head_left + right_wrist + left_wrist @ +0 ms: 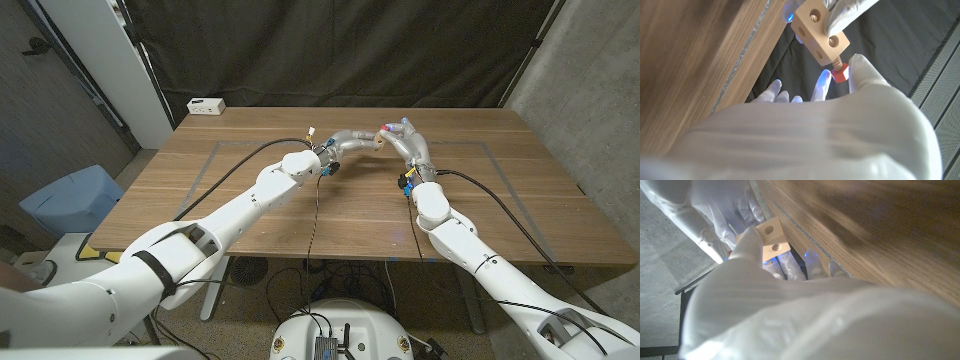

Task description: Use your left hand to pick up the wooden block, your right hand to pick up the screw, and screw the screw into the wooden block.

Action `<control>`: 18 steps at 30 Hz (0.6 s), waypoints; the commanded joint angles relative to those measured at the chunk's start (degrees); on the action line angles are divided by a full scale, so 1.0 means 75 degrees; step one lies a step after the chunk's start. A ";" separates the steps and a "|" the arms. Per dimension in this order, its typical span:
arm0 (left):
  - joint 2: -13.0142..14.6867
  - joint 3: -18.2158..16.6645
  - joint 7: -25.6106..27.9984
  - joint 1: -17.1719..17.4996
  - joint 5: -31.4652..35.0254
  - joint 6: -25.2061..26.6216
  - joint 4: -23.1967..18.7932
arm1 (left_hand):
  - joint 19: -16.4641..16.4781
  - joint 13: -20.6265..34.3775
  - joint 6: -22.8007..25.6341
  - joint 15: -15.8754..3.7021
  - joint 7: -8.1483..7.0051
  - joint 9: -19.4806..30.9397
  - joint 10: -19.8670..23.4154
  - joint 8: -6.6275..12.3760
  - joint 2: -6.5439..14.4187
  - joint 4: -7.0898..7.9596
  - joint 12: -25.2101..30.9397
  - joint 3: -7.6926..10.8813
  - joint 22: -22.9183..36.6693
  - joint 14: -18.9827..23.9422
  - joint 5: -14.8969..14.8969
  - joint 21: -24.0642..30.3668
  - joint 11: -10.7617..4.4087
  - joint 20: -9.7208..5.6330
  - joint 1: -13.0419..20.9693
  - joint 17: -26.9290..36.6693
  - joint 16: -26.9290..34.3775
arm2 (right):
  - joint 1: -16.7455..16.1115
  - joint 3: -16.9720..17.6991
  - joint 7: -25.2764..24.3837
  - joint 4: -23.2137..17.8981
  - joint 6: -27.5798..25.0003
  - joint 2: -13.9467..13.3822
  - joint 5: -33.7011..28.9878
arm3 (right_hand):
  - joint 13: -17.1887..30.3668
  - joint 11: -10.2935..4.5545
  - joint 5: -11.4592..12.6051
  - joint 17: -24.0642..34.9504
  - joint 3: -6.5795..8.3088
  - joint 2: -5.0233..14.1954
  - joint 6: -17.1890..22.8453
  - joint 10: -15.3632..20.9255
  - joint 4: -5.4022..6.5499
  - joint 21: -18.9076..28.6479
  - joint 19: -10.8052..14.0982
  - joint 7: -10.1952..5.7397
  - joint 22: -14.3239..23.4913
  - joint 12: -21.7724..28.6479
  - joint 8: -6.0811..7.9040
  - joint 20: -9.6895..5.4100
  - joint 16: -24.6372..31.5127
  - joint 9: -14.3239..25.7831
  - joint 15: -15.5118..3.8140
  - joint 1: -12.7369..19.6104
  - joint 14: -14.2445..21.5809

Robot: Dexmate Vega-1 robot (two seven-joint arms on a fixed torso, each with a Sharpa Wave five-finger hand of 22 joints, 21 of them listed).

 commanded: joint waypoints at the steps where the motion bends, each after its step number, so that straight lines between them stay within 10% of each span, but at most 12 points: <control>1: 0.0021 -0.0007 0.0006 0.0003 0.0007 0.0022 -0.0015 | 0.0034 -0.0005 0.0043 -0.0488 0.0043 0.0017 0.0008 0.0050 0.0083 0.0056 -0.0013 0.0014 0.0019 0.0067 -0.0002 0.0022 -0.0002 0.0046 0.0013 0.0037 0.0010 | 0.0033 0.0009 0.0236 0.0026 0.0075 -0.0072 0.0125 | 0.0012 -0.0005 0.0045 0.0042 -0.0039 -0.0012 -0.0126 -0.0136 0.0003 -0.0039 -0.0130 -0.0005 0.0037 -0.0012 -0.0067 0.0018 -0.0014 -0.0037 0.0055 -0.0132 -0.0104; 18: -0.0028 -0.0015 -0.0088 -0.0088 -0.0012 -0.0091 0.0169 | 0.0034 -0.0005 0.0033 -0.0475 0.0042 0.0017 0.0012 0.0044 0.0085 0.0053 -0.0009 0.0014 0.0020 0.0064 -0.0002 0.0021 -0.0002 0.0046 0.0021 0.0036 0.0006 | 0.0019 0.0068 0.0519 -0.0196 -0.0098 -0.0273 0.0310 | 0.0014 0.0100 0.0094 0.0042 -0.0126 -0.0027 -0.0362 -0.0261 0.0091 -0.0025 -0.0352 0.0195 0.0040 0.0028 -0.0258 0.0075 -0.0010 -0.0197 0.0179 -0.0464 -0.0274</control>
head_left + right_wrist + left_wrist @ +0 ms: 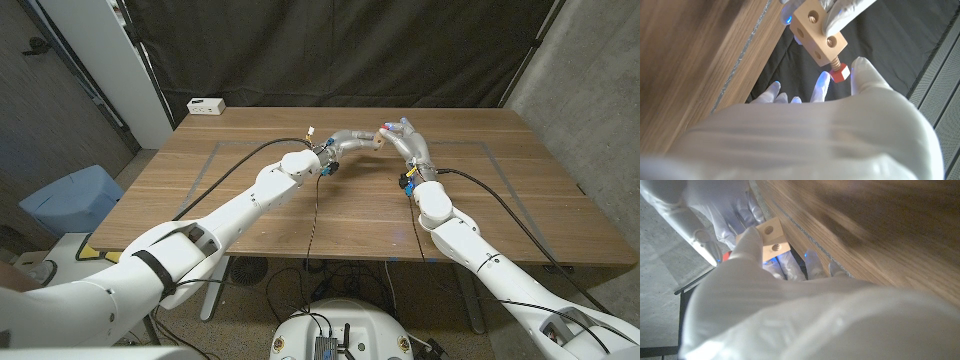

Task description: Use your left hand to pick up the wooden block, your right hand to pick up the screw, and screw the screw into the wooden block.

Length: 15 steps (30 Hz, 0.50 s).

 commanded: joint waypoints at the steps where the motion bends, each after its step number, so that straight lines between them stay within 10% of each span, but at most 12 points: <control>1: -0.0041 -0.0011 -0.0088 -0.0071 -0.0021 -0.0103 0.0139 | 0.0034 -0.0005 0.0032 -0.0479 0.0038 0.0023 0.0012 0.0053 0.0089 0.0031 -0.0009 0.0018 0.0020 0.0065 -0.0002 0.0021 -0.0001 0.0046 0.0018 0.0038 0.0007 | -0.0011 0.0058 0.0252 -0.0229 -0.0167 -0.0201 0.0152 | 0.0015 -0.0002 0.0040 0.0042 -0.0058 -0.0038 -0.0101 -0.0114 0.0024 -0.0024 -0.0071 0.0055 0.0041 0.0029 -0.0087 0.0033 0.0001 -0.0036 0.0079 -0.0156 -0.0069; 15: -0.0065 -0.0011 -0.0157 -0.0110 -0.0019 -0.0212 0.0241 | 0.0031 -0.0005 0.0052 -0.0479 0.0033 0.0023 0.0006 0.0061 0.0088 0.0034 -0.0009 0.0013 0.0020 0.0058 -0.0001 0.0019 -0.0001 0.0047 0.0010 0.0038 0.0003 | 0.0026 0.0115 0.0719 -0.0544 -0.0459 -0.0589 0.0333 | 0.0015 0.0083 0.0071 0.0032 -0.0114 -0.0010 -0.0399 -0.0292 0.0088 -0.0016 -0.0271 0.0241 0.0039 0.0020 -0.0310 0.0106 0.0007 -0.0179 0.0167 -0.0437 -0.0198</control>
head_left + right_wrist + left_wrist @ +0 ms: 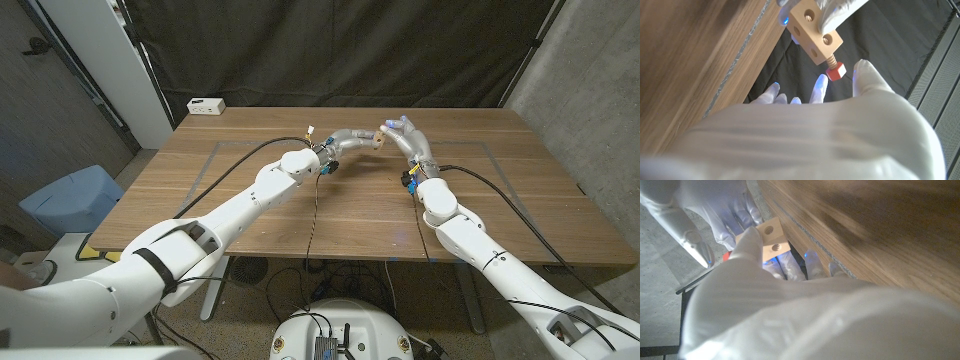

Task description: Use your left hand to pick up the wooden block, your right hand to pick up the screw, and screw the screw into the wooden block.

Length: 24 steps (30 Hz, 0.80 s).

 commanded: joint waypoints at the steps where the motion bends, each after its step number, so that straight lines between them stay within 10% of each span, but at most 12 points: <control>1: -0.0012 -0.0006 -0.0073 -0.0028 -0.0005 -0.0093 0.0064 | 0.0030 -0.0005 0.0056 -0.0479 0.0031 0.0016 0.0006 0.0057 0.0087 0.0035 -0.0009 0.0010 0.0020 0.0060 -0.0001 0.0019 -0.0002 0.0038 0.0011 0.0037 0.0003 | 0.0035 0.0066 0.0421 -0.0335 -0.0279 -0.0411 0.0172 | 0.0015 0.0002 0.0046 0.0031 -0.0035 0.0027 -0.0132 -0.0181 0.0012 -0.0013 -0.0096 0.0060 0.0039 0.0002 -0.0110 0.0021 0.0008 -0.0051 0.0031 -0.0152 -0.0073; 24: -0.0098 -0.0059 -0.0264 -0.0135 -0.0085 -0.0383 0.0484 | 0.0022 -0.0007 0.0057 -0.0480 0.0023 0.0015 0.0013 0.0055 0.0073 0.0053 -0.0006 -0.0011 0.0020 0.0052 -0.0011 0.0015 -0.0001 0.0014 -0.0039 0.0039 -0.0003 | 0.0217 0.0157 0.1363 -0.1261 -0.1415 -0.1456 0.0441 | 0.0010 0.0139 0.0089 -0.0025 -0.0078 0.0058 -0.0721 -0.0554 -0.0005 -0.0021 -0.0391 0.0369 0.0035 0.0012 -0.0505 0.0125 -0.0046 -0.0239 0.0200 -0.0390 -0.0381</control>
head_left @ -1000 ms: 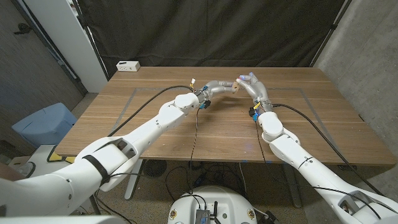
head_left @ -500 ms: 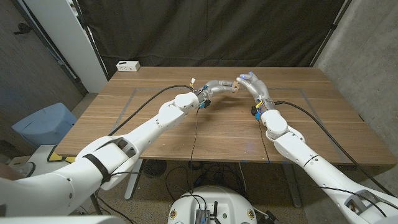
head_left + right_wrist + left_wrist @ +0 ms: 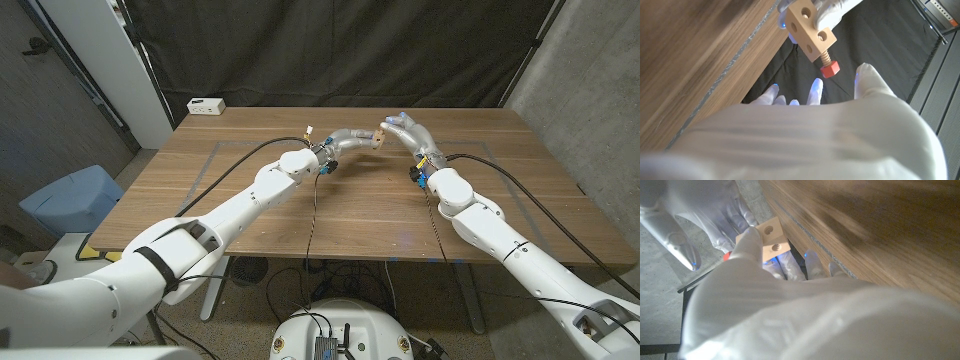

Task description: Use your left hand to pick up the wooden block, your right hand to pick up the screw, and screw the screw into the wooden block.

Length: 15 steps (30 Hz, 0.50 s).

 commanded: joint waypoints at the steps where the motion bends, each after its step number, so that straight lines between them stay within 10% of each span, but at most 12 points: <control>1: -0.0057 -0.0023 -0.0114 -0.0091 -0.0038 -0.0156 0.0253 | 0.0019 -0.0007 0.0077 -0.0484 0.0004 0.0020 0.0013 0.0049 0.0069 0.0032 -0.0006 0.0013 0.0020 0.0052 -0.0011 0.0014 -0.0001 0.0011 -0.0031 0.0039 -0.0003 | 0.0149 0.0033 0.0522 -0.0464 -0.0583 -0.0592 0.0097 | 0.0010 -0.0004 0.0031 -0.0012 -0.0016 0.0007 -0.0074 -0.0097 -0.0006 -0.0022 -0.0104 0.0009 0.0035 0.0011 -0.0063 0.0007 -0.0046 -0.0003 -0.0010 -0.0042 -0.0104; 15: -0.0220 -0.0024 -0.0335 -0.0230 -0.0094 -0.0450 0.0690 | 0.0014 -0.0008 0.0076 -0.0483 0.0000 0.0020 0.0009 0.0048 0.0078 0.0023 -0.0007 0.0018 0.0020 0.0050 -0.0010 0.0013 -0.0002 0.0009 -0.0017 0.0038 -0.0003 | 0.0340 0.0040 0.1093 -0.0880 -0.1120 -0.1218 0.0108 | 0.0007 0.0025 0.0025 -0.0053 -0.0009 0.0044 -0.0284 -0.0221 -0.0044 -0.0015 -0.0237 0.0036 0.0032 0.0036 -0.0247 0.0052 -0.0060 -0.0095 0.0074 -0.0077 -0.0254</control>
